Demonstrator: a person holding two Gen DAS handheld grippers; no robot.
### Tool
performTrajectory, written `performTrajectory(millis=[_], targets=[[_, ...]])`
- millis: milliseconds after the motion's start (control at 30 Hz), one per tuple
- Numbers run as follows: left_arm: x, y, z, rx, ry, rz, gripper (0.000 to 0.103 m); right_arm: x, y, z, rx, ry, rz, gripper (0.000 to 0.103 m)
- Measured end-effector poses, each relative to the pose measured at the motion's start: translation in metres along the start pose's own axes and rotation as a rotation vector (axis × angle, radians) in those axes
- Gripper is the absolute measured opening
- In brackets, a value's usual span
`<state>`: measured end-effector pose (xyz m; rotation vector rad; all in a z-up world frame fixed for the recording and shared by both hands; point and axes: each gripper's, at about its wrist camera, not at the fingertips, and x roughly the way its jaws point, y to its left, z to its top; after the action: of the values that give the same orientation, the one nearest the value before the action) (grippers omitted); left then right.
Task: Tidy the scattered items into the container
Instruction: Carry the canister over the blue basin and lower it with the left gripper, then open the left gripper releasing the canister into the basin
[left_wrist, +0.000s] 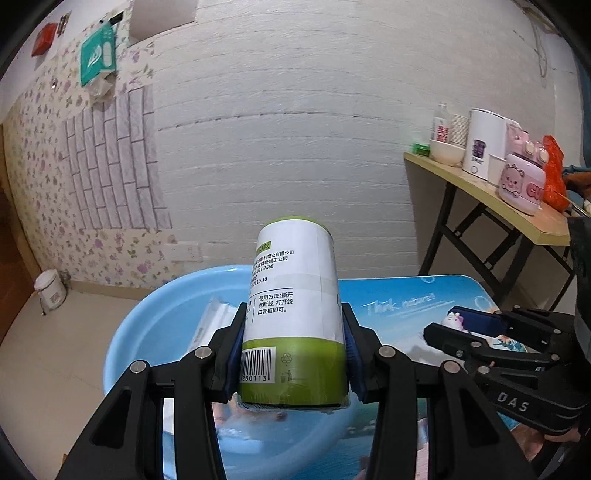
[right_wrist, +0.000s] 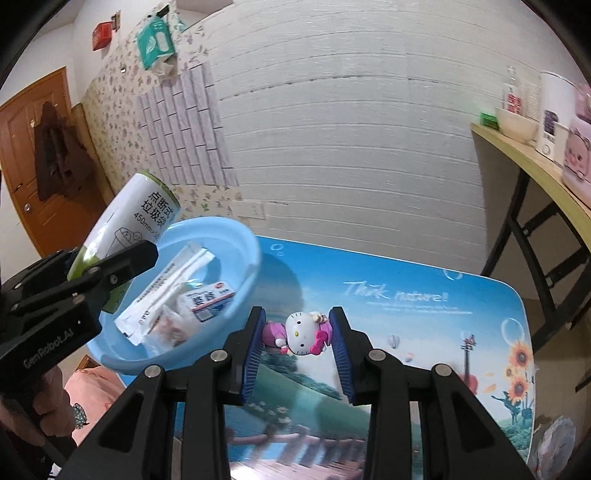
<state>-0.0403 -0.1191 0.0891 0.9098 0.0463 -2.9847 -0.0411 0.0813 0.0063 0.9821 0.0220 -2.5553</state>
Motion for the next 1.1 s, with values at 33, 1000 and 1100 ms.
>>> performTrajectory(millis=[33, 1000, 1100], targets=[[0.0, 0.007, -0.001, -0.01, 0.003, 0.006, 0.043, 0.001, 0.004, 0.001, -0.006, 0.0, 0.004, 0.036], [0.042, 0.084, -0.02, -0.075, 0.086, 0.027, 0.043, 0.046, 0.066, 0.019, -0.12, 0.049, 0.068, 0.036], [0.048, 0.09, -0.022, -0.083, 0.092, 0.029, 0.043, 0.049, 0.073, 0.023, -0.136, 0.048, 0.075, 0.036]])
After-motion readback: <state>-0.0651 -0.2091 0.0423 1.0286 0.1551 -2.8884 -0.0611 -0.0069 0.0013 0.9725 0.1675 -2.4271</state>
